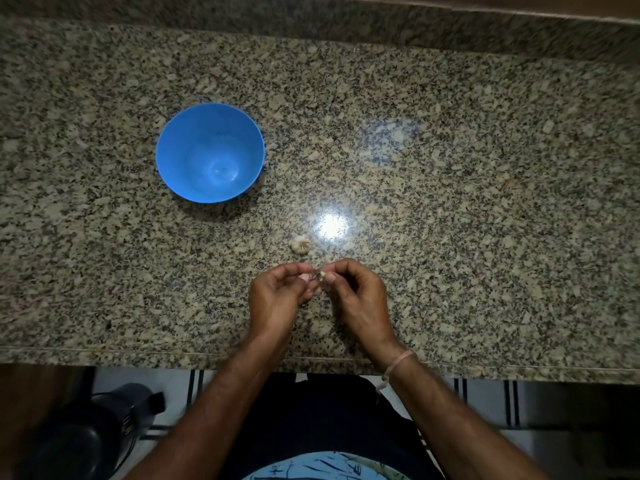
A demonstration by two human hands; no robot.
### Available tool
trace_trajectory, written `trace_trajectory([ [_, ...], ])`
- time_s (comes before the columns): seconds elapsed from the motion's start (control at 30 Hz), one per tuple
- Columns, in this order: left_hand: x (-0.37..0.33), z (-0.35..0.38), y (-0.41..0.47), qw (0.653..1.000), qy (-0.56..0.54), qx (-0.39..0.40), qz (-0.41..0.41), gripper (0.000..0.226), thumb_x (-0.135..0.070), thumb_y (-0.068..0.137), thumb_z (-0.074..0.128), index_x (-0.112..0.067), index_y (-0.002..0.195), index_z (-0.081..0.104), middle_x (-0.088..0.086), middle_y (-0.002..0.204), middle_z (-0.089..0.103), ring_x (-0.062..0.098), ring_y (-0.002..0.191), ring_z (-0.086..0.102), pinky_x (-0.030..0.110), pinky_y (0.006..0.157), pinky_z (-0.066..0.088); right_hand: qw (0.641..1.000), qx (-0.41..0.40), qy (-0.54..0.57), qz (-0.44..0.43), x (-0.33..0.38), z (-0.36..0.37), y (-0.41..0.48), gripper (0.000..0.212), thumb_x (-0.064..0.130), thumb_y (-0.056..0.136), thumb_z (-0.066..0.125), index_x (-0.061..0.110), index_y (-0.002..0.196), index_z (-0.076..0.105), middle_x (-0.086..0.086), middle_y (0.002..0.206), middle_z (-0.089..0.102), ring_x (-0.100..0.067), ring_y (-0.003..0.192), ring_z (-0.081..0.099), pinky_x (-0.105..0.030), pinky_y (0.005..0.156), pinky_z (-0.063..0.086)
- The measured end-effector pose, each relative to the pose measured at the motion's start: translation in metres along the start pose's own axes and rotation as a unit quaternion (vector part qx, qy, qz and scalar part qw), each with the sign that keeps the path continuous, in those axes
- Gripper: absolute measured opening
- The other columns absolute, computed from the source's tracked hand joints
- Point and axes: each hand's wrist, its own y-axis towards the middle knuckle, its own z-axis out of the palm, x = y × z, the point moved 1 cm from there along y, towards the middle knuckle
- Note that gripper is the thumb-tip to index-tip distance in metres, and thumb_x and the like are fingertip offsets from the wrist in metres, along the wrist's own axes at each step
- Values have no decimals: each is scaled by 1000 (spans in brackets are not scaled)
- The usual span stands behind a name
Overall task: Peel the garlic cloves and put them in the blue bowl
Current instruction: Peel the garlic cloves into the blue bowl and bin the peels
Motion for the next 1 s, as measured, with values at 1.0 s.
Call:
trace_trajectory([
  [1.0,9,-50,-1,860,395,-97,308,33,-22,91,81,-18,120,64,-4,118,54,13,105,56,13,75,45,956,13,-270,-112,0,-11,-2,37,2,93,74,7,129,67,1,110,61,-7,96,62,-8,86,51],
])
